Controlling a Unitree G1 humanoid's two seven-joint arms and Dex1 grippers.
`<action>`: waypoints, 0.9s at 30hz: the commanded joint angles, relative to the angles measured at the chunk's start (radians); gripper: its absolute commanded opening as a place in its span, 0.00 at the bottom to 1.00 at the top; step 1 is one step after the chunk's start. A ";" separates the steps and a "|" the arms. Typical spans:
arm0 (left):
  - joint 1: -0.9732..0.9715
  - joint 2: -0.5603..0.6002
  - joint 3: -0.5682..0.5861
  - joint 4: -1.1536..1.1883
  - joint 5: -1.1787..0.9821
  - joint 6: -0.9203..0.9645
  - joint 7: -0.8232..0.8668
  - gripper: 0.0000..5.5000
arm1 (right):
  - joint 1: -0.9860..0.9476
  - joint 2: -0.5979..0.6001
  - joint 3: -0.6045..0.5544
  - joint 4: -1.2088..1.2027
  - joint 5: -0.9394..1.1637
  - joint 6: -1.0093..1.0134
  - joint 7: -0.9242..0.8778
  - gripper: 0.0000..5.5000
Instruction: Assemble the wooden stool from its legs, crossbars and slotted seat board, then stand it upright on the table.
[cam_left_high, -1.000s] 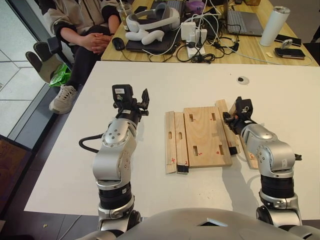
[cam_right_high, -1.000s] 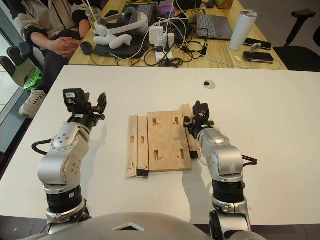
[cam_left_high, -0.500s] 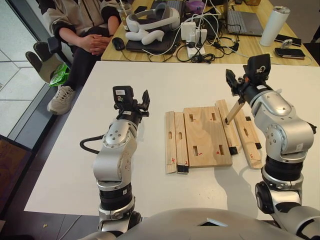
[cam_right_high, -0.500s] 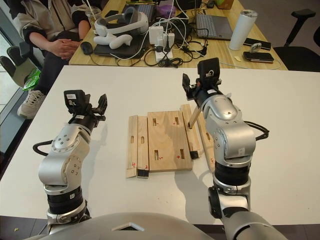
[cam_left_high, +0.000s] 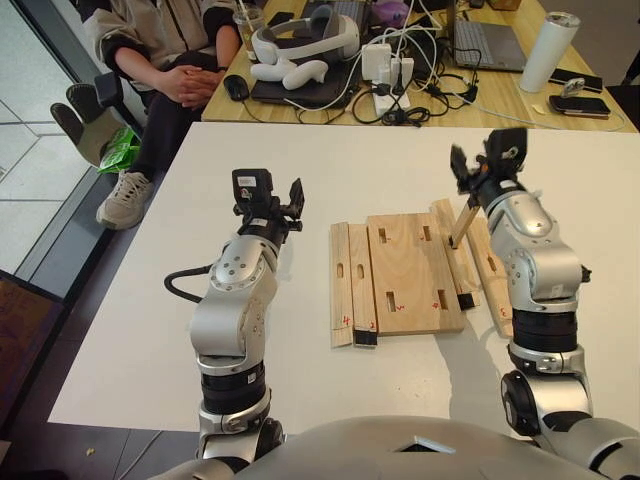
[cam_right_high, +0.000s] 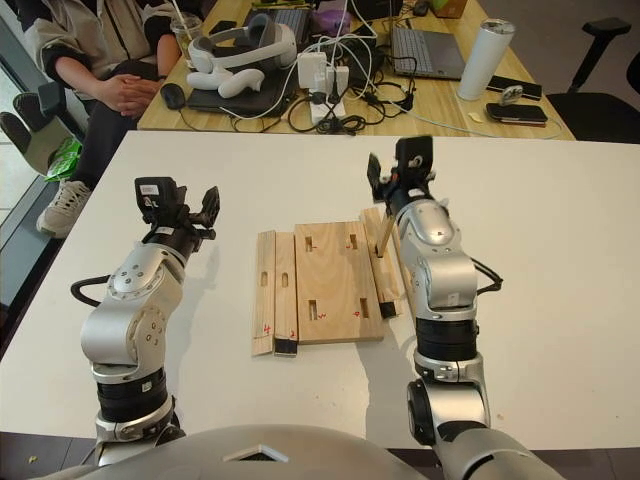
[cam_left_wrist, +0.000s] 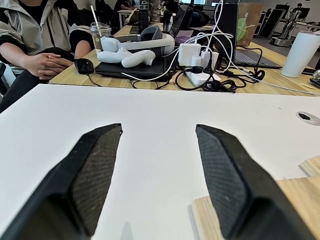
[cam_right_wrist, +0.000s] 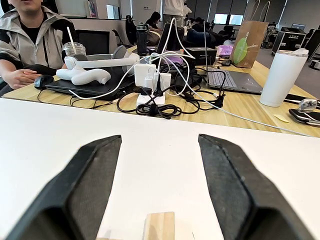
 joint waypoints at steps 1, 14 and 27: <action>-0.005 0.007 -0.004 0.003 -0.005 0.000 -0.004 0.50 | 0.070 -0.004 0.011 0.076 -0.015 0.037 0.007 0.52; -0.003 0.002 -0.002 -0.005 -0.010 0.000 0.005 0.50 | -0.126 0.110 -0.062 -0.164 0.128 -0.158 -0.001 0.52; -0.008 0.009 -0.008 0.005 -0.012 0.004 -0.006 0.50 | 0.087 0.083 -0.033 -0.016 0.105 0.093 -0.022 0.52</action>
